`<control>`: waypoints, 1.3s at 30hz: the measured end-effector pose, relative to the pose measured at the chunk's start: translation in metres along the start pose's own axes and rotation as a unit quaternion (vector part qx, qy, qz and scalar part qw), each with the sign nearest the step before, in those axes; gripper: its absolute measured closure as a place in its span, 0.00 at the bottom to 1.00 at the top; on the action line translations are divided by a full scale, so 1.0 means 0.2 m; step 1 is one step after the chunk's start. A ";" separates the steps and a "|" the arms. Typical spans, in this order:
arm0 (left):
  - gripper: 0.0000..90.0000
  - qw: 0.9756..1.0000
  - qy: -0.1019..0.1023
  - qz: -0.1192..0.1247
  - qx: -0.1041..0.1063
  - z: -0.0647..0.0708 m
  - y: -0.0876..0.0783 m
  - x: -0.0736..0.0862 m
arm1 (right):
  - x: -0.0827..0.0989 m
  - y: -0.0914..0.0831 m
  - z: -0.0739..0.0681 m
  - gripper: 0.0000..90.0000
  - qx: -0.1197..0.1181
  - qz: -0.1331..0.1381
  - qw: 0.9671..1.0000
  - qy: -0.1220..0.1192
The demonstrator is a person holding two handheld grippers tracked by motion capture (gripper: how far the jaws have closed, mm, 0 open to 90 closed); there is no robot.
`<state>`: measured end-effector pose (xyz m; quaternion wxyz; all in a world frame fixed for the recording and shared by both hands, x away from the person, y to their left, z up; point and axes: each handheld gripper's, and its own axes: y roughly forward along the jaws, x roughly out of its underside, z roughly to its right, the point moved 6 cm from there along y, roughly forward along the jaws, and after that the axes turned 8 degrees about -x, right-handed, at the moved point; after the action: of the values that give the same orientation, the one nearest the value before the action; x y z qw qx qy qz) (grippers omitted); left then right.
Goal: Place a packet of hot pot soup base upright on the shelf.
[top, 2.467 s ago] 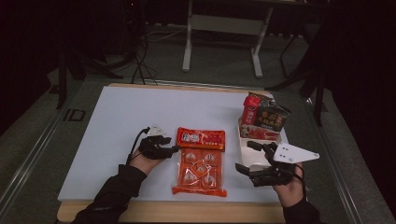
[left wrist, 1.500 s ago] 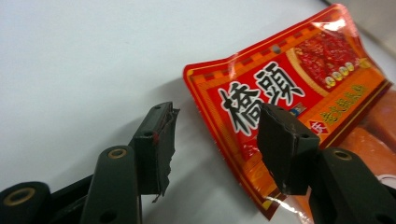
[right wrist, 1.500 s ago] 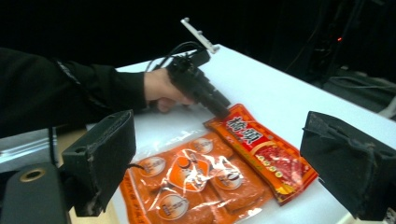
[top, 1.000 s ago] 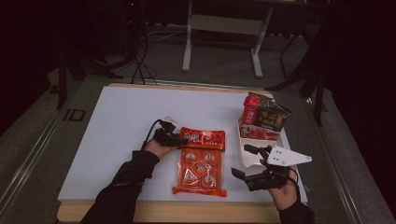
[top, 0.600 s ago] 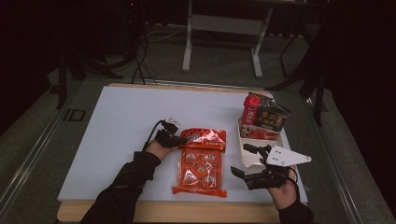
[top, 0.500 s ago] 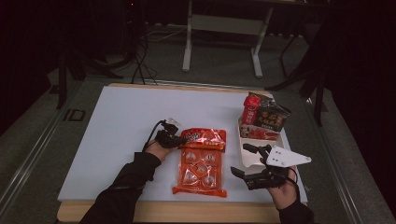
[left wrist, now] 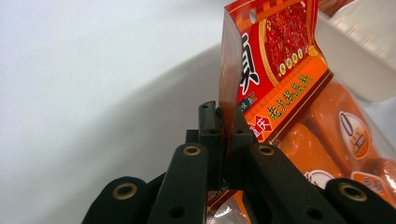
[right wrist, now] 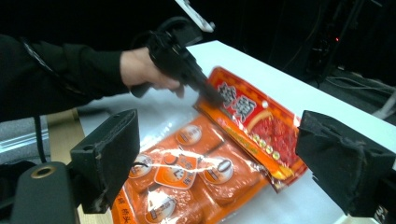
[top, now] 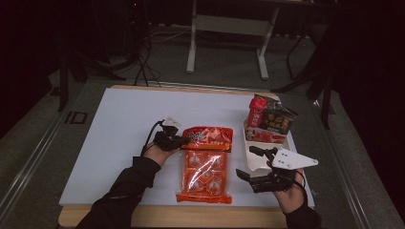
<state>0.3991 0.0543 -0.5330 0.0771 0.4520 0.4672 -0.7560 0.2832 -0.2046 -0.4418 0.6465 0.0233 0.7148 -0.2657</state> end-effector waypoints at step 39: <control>0.99 0.993 0.049 0.097 0.048 0.23 -0.35 -0.11 | -0.02 -0.07 0.02 0.21 0.035 -0.011 0.999 0.008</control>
<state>0.3462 0.0511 -0.4656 0.1054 0.5345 0.3880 -0.7434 0.2827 -0.2173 -0.4334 0.6363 0.0402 0.7107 -0.2972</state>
